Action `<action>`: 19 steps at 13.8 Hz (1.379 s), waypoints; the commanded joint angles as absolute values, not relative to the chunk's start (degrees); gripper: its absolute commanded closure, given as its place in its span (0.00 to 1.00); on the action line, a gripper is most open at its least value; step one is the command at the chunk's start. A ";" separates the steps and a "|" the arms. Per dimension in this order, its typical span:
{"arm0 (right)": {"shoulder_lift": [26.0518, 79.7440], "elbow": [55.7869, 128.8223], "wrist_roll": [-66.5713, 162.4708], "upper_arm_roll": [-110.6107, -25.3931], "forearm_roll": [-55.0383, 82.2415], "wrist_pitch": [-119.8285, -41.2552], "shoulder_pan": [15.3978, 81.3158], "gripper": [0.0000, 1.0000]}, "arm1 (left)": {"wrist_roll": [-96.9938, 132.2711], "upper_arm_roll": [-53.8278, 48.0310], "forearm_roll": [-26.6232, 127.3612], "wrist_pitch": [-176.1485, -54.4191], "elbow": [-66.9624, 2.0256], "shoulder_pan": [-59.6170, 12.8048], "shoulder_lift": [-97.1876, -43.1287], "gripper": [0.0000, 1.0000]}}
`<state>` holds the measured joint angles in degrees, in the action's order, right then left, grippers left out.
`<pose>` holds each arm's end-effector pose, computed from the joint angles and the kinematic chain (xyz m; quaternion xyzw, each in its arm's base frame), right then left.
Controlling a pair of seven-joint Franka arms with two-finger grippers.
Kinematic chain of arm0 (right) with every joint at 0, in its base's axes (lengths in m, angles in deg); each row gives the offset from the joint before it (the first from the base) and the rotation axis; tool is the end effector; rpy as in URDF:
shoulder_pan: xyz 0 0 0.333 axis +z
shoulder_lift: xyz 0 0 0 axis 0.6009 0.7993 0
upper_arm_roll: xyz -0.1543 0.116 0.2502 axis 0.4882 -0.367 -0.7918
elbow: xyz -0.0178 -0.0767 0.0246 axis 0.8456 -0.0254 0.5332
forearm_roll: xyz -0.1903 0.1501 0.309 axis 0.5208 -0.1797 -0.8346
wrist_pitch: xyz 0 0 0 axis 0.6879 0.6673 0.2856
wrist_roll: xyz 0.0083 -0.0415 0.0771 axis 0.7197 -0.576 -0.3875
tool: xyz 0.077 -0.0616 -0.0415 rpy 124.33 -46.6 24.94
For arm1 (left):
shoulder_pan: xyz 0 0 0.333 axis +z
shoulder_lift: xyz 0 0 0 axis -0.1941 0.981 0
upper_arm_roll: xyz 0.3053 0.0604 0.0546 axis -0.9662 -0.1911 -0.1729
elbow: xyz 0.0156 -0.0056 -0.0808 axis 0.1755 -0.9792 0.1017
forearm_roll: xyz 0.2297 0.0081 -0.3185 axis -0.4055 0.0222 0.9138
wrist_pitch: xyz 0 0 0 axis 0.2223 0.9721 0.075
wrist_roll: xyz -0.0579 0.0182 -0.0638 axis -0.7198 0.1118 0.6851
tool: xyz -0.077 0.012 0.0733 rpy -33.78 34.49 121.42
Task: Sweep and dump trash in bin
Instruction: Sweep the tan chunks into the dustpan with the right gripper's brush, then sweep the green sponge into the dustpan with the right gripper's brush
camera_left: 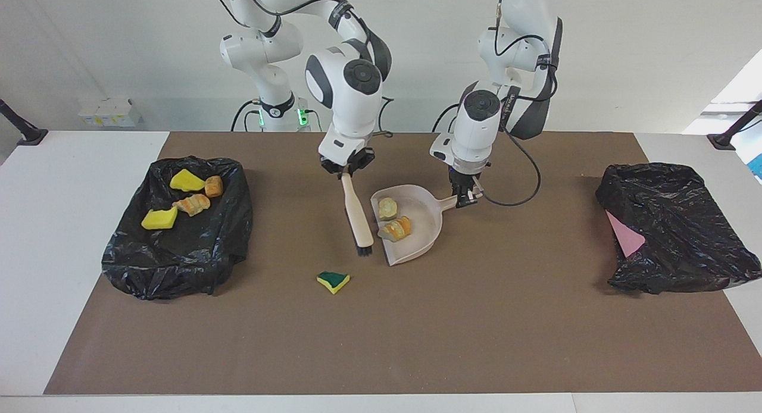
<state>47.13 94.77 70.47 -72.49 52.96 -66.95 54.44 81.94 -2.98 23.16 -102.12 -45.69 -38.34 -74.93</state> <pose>0.5145 0.2680 0.4203 0.9815 0.1531 -0.0726 0.0886 0.4755 -0.2738 0.3613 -0.7651 0.6435 0.0225 0.0081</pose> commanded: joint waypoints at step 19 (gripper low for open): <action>55.58 94.46 62.89 -73.46 43.16 -67.45 56.79 1.00 | 68.85 -3.03 22.16 -102.14 -48.60 -38.87 -77.32 1.00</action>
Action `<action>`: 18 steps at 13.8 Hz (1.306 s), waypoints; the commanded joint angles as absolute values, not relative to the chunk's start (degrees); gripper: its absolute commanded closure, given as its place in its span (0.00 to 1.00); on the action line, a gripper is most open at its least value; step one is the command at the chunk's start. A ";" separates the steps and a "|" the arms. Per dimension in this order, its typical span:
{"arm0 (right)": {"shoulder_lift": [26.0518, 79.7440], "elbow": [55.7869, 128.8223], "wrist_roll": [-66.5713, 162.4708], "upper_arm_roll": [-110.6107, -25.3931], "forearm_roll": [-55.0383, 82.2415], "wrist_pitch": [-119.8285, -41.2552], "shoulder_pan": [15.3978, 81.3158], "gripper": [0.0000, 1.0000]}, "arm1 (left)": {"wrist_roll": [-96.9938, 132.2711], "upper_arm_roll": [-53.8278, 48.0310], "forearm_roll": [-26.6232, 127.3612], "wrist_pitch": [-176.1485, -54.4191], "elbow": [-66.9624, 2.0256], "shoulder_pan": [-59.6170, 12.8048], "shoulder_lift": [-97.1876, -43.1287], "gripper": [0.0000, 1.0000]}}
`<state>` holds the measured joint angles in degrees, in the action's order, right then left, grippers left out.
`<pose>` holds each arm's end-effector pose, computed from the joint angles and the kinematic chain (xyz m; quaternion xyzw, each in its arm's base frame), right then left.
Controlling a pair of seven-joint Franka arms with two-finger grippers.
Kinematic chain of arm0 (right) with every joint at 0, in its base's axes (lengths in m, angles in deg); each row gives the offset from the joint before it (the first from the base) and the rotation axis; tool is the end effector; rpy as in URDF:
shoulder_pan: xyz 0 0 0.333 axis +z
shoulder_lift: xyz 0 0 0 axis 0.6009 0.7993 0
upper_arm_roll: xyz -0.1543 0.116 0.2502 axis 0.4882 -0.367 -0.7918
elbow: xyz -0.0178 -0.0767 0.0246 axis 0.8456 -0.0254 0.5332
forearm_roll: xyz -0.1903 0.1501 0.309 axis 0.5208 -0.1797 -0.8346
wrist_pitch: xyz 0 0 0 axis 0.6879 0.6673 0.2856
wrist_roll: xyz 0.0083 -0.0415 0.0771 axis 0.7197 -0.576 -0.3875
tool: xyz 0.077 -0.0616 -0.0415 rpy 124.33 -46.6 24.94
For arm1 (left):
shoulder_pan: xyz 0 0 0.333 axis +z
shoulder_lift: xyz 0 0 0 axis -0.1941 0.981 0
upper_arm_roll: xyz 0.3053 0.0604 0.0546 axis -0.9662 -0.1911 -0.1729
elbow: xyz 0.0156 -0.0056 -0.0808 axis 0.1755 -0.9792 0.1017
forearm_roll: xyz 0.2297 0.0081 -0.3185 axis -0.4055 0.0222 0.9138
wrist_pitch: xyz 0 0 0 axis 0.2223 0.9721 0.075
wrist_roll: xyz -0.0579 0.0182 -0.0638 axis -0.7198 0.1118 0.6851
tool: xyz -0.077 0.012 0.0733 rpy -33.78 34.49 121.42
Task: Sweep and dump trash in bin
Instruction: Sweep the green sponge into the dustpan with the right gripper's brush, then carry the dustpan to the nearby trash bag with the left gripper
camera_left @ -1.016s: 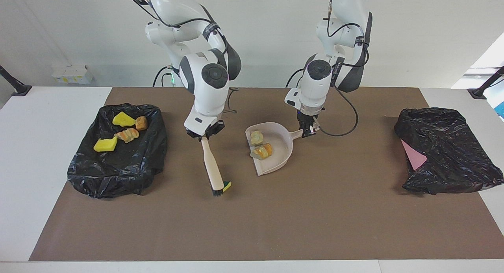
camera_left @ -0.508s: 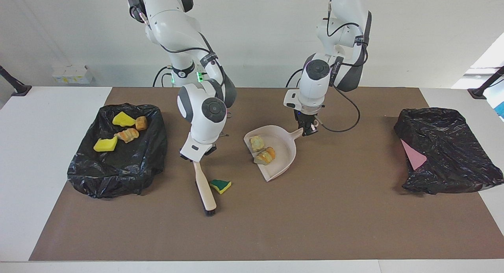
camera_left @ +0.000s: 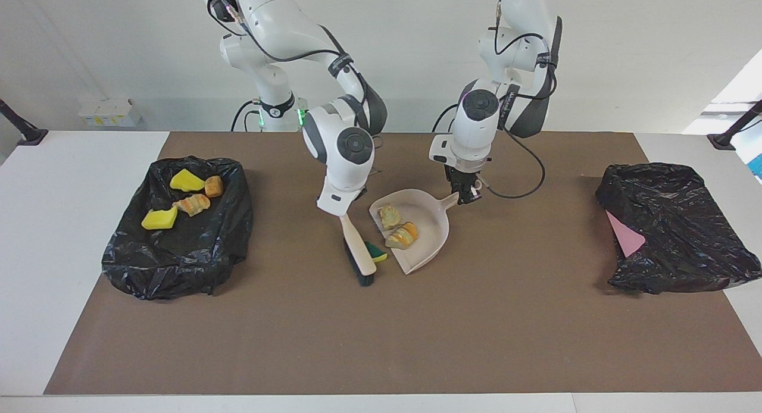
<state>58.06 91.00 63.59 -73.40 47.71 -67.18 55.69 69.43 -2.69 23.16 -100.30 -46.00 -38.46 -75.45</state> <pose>0.5231 0.3030 0.3380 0.9638 0.2148 -0.1524 0.0427 0.4690 -0.2743 0.3613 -0.8284 0.5589 0.0355 0.0101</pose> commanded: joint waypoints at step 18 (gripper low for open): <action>37.23 107.26 95.93 -74.16 34.36 -66.35 69.34 1.00 | 96.79 -3.03 25.23 -93.64 -35.44 -23.68 -76.26 1.00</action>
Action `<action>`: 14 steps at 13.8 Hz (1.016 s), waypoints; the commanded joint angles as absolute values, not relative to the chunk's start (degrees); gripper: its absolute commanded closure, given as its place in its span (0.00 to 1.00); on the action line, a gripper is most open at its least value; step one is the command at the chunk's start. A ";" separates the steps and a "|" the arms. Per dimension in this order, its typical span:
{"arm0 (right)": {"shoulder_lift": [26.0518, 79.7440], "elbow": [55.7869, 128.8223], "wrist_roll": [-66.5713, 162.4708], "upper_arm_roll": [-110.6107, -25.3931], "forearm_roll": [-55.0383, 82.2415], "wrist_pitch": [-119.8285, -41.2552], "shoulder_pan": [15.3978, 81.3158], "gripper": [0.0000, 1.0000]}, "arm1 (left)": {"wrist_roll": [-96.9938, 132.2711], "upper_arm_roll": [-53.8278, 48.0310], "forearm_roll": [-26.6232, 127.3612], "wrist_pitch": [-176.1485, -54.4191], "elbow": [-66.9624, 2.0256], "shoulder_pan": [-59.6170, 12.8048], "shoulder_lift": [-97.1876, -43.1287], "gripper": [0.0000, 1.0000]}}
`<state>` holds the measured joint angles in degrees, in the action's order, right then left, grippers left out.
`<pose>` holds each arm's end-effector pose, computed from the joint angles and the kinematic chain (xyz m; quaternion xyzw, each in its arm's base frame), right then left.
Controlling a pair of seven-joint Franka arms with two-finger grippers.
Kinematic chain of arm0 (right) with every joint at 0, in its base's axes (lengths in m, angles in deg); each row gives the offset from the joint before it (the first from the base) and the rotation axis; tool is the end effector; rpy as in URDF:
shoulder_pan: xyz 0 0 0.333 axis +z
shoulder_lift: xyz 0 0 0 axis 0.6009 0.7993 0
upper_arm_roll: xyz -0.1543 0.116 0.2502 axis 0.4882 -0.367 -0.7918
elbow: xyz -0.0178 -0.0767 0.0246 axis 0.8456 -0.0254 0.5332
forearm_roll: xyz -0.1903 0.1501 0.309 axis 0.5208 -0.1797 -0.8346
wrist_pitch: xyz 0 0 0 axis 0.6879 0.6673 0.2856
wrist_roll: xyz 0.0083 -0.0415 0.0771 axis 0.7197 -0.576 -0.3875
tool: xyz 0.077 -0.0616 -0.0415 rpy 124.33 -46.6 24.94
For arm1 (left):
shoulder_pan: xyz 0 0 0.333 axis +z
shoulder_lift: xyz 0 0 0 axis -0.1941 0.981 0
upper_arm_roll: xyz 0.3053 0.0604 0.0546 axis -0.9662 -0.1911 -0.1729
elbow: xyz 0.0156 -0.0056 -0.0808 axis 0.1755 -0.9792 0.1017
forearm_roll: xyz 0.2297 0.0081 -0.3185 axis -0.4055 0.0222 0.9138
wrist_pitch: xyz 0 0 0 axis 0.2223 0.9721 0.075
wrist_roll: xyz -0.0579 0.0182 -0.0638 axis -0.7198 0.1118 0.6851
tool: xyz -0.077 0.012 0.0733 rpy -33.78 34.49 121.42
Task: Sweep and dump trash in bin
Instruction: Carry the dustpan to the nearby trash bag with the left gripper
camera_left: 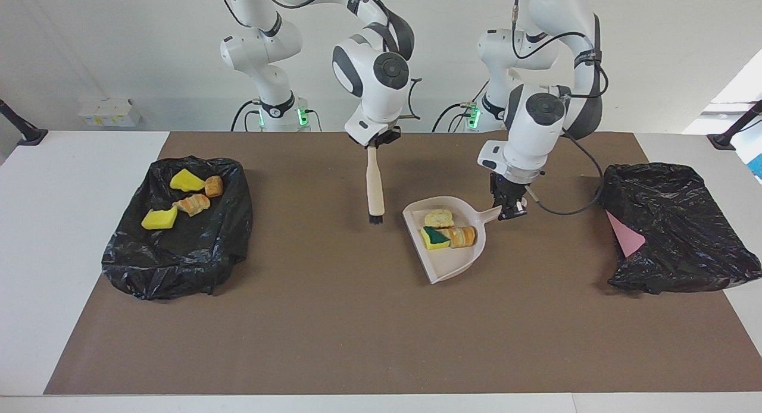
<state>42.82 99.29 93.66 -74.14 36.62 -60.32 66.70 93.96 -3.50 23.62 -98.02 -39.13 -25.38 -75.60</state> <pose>0.3885 0.3778 0.4213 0.9838 0.0298 -0.1700 0.0477 0.5461 -0.1613 0.4133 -0.7756 0.6311 -0.0022 0.0115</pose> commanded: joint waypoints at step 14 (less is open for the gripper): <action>37.64 120.30 103.06 -74.16 28.37 -85.72 79.65 1.00 | 129.03 -3.55 25.23 -83.60 -23.74 -0.75 -75.83 1.00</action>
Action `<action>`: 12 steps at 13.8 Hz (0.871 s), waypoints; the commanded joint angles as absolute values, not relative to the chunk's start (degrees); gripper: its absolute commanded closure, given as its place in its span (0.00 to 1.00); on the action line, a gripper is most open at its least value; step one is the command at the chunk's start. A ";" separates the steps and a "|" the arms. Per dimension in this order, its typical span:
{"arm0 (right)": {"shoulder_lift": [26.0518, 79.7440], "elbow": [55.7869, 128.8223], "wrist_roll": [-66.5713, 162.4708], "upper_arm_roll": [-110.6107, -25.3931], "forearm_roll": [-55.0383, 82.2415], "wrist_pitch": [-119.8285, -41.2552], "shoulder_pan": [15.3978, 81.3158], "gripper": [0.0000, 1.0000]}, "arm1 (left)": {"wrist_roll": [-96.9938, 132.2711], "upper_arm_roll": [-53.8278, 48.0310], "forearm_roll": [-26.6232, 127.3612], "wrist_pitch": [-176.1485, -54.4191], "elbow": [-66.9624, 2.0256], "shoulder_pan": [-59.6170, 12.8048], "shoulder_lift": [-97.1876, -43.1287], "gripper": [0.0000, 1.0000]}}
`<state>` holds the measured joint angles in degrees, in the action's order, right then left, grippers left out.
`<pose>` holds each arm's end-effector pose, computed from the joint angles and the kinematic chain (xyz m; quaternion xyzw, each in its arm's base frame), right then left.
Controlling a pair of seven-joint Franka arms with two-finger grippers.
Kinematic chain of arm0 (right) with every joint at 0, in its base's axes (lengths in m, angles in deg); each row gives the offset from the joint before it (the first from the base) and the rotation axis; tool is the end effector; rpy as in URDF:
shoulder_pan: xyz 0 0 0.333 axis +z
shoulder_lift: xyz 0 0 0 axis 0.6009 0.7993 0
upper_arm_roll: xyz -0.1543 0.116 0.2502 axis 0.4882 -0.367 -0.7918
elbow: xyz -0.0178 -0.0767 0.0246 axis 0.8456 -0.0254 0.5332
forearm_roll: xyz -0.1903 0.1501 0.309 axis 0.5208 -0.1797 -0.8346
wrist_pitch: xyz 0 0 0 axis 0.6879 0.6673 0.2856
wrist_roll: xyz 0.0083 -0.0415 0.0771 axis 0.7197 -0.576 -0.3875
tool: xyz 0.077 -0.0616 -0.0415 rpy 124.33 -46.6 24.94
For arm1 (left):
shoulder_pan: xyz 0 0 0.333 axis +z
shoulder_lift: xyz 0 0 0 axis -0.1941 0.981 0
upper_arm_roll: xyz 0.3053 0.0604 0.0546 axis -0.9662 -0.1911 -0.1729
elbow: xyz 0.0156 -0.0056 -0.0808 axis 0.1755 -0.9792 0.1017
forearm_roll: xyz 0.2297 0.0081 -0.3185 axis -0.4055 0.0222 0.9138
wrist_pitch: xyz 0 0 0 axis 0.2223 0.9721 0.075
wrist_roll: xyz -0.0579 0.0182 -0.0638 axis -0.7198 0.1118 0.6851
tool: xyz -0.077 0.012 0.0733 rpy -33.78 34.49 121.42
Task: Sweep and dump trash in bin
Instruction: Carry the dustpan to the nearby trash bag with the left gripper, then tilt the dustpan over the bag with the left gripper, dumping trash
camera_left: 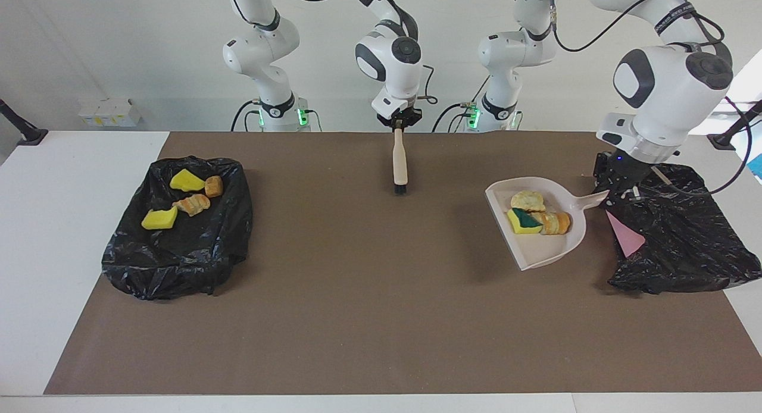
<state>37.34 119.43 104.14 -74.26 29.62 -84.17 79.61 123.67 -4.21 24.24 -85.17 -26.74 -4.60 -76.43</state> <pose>0.2672 0.4194 0.3451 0.9914 -0.0045 -0.1311 0.0014 0.5814 0.0511 0.5039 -0.7314 0.6819 -0.0016 0.0115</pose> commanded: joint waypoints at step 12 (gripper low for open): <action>38.61 119.95 103.06 -74.07 28.55 -86.61 79.56 0.42 | 145.50 -4.17 11.97 -89.55 -17.40 17.54 -72.57 1.00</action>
